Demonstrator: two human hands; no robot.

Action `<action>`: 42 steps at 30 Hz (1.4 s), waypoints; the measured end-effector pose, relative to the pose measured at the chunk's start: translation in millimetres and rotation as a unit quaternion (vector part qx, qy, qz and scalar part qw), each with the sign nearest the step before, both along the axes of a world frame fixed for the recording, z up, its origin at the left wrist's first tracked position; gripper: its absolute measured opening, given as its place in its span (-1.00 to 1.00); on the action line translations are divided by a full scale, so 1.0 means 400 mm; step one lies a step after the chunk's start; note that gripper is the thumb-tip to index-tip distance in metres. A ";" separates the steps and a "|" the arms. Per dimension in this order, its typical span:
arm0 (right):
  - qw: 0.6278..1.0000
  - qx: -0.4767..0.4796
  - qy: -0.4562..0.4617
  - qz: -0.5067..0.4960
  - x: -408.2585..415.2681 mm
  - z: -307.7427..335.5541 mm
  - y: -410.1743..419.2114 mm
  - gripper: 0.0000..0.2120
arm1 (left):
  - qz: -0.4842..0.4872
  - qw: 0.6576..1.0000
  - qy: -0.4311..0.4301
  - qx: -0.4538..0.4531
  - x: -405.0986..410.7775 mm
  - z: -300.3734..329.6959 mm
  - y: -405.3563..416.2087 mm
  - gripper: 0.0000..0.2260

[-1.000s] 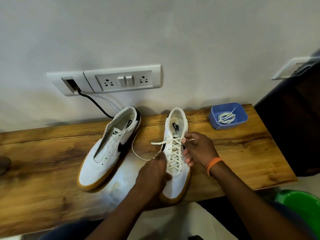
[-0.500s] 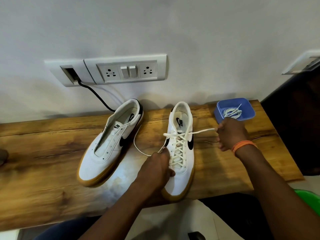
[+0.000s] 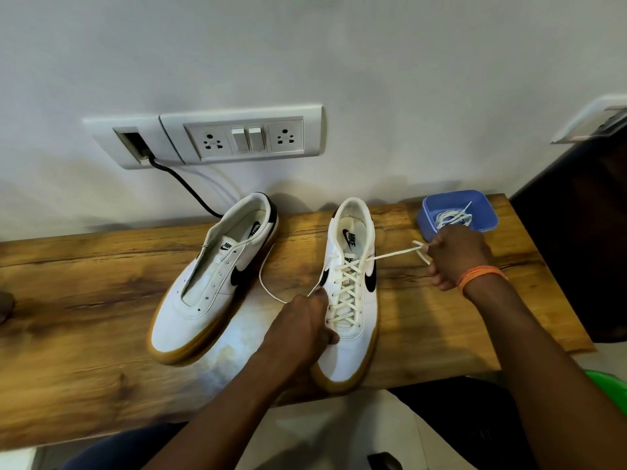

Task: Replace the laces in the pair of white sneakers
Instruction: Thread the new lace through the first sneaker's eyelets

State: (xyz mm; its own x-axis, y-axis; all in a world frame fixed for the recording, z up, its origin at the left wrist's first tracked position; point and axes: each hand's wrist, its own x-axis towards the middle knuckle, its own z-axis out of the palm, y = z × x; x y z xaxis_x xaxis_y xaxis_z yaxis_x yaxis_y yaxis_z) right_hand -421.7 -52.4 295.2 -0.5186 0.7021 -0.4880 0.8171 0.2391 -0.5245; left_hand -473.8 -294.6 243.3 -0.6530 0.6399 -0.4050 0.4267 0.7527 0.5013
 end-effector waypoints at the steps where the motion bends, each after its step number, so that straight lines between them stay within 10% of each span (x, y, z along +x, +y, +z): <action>1: 1.000 -0.001 0.008 0.016 0.000 0.001 -0.007 -0.94 | 0.002 1.000 -0.002 0.002 0.000 -0.001 0.000 -0.51; 6: 0.981 -0.131 0.034 0.138 -0.028 -0.019 -0.121 -0.94 | 0.000 1.000 0.003 -0.003 -0.001 -0.001 0.003 -0.52; 21: 0.963 0.134 -0.072 0.221 -0.014 -0.015 0.008 -0.95 | 0.070 0.989 -0.002 0.133 -0.061 -0.007 -0.009 -0.35; 23: 0.943 0.173 -0.128 0.254 -0.002 -0.020 0.035 -0.93 | 0.119 0.973 -0.106 0.165 -0.079 -0.008 0.002 -0.30; 27: 0.941 0.211 -0.175 0.196 0.024 -0.039 0.088 -0.81 | 0.125 0.973 -0.149 0.121 -0.093 -0.022 0.012 -0.76; 32: 0.968 0.240 -0.022 0.070 0.027 -0.005 0.135 -0.80 | 0.140 0.970 -0.161 0.117 -0.112 0.021 -0.001 -0.90; 37: 0.956 0.237 0.146 0.096 0.020 0.033 0.127 -0.84 | 0.275 0.849 -0.292 0.345 -0.147 0.126 -0.005 -0.92; 42: 0.916 0.038 0.390 0.081 -0.009 0.088 0.068 -0.93 | 0.266 0.818 -0.331 0.388 -0.151 0.204 0.056 -0.92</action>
